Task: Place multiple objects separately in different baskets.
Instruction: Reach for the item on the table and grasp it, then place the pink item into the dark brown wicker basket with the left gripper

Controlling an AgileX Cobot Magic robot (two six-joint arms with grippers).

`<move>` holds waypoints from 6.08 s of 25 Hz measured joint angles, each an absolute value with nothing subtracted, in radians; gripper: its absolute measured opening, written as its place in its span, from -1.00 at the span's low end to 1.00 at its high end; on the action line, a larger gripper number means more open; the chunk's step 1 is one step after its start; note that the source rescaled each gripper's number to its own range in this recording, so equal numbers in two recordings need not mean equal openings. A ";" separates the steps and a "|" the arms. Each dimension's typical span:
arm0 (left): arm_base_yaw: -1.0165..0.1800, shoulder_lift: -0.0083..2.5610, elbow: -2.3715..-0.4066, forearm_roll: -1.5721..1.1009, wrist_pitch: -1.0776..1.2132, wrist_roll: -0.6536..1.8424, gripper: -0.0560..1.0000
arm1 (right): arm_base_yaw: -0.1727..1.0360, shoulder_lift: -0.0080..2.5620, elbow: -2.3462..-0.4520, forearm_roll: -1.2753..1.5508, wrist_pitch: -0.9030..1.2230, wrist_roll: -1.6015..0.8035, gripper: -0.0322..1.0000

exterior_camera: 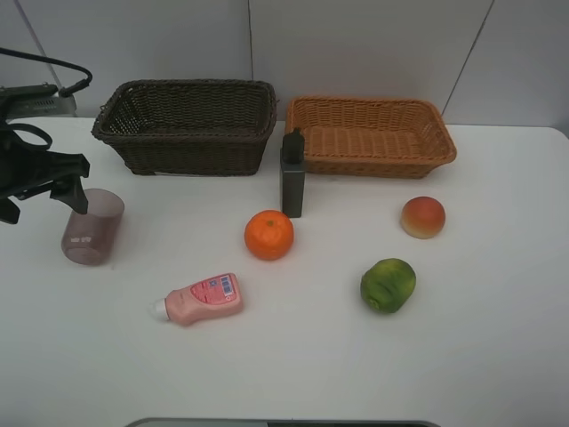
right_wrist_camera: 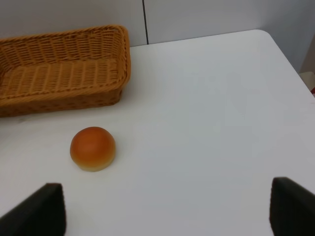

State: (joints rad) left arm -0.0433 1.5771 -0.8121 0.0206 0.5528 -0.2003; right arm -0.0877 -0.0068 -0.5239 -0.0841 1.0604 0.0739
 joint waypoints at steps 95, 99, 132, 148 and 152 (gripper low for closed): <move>-0.043 1.911 -0.868 -0.100 0.330 -0.079 -0.01 | -0.088 -0.007 -0.524 -0.084 1.060 0.074 0.72; -0.043 1.911 -0.868 -0.100 0.329 -0.080 -0.01 | -0.088 -0.007 -0.524 -0.084 1.060 0.074 0.72; -0.055 1.564 -1.127 -0.100 0.516 -0.075 -0.01 | -0.088 -0.007 -0.524 -0.084 1.060 0.074 0.72; -0.118 1.849 -1.412 -0.011 0.363 -0.039 -0.01 | -0.088 -0.007 -0.524 -0.084 1.060 0.074 0.72; -0.118 1.937 -1.422 -0.008 0.262 -0.039 -0.01 | -0.088 -0.007 -0.524 -0.084 1.060 0.074 0.72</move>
State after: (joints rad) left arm -0.1179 1.9369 -1.4220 -0.0084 0.2618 -0.0388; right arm -0.0877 -0.0068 -0.5239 -0.0841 1.0604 0.0739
